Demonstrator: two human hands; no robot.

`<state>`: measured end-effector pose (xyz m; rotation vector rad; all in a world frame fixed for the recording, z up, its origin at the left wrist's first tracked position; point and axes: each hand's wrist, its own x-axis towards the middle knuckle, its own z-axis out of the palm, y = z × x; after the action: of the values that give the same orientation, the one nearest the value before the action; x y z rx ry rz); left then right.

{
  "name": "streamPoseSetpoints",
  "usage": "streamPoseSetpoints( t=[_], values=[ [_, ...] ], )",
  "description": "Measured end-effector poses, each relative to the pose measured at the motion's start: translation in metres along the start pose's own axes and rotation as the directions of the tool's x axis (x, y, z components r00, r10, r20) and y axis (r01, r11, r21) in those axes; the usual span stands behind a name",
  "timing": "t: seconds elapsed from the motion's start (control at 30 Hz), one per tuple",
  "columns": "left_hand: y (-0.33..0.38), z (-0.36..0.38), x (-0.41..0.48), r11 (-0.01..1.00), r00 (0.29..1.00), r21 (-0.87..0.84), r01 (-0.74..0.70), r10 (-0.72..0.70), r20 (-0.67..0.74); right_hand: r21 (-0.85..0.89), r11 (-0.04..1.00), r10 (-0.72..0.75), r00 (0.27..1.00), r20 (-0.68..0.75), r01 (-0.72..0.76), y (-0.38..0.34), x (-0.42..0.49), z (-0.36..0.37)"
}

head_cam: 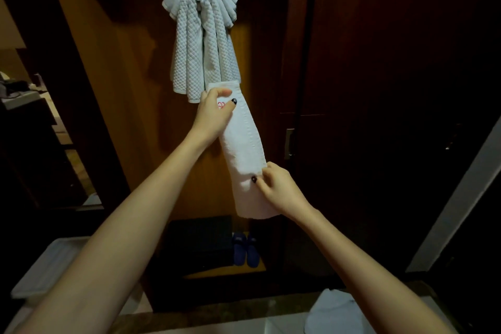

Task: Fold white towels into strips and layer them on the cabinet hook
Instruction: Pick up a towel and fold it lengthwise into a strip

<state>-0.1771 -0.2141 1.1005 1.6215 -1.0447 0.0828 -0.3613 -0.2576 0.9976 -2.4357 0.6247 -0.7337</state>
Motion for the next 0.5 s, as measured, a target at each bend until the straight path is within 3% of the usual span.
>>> streamPoseSetpoints(
  t=[0.1,0.2,0.33,0.43,0.5],
  values=[
    [-0.025,0.001,-0.005,0.997,0.995,0.012,0.079,-0.078,-0.064,0.011,0.999,0.045,0.992,-0.12,-0.044,0.007,-0.002,-0.005],
    [-0.046,-0.005,-0.013,0.979,0.99,-0.163,0.12,-0.13,-0.055,0.069,0.992,0.115,0.981,-0.156,-0.105,0.019,-0.003,-0.013],
    [-0.065,-0.012,-0.02,0.937,0.98,-0.287,0.2,-0.187,0.072,0.05,0.993,0.113,0.977,-0.18,-0.105,0.033,-0.005,-0.024],
    [-0.074,-0.013,-0.022,0.899,0.939,-0.274,0.341,-0.308,0.155,0.045,0.994,0.11,0.972,-0.206,-0.103,0.04,-0.006,-0.029],
    [-0.078,-0.013,-0.023,0.894,0.93,-0.272,0.356,-0.309,0.201,0.073,0.99,0.133,0.969,-0.208,-0.12,0.044,-0.007,-0.03]
  ],
)
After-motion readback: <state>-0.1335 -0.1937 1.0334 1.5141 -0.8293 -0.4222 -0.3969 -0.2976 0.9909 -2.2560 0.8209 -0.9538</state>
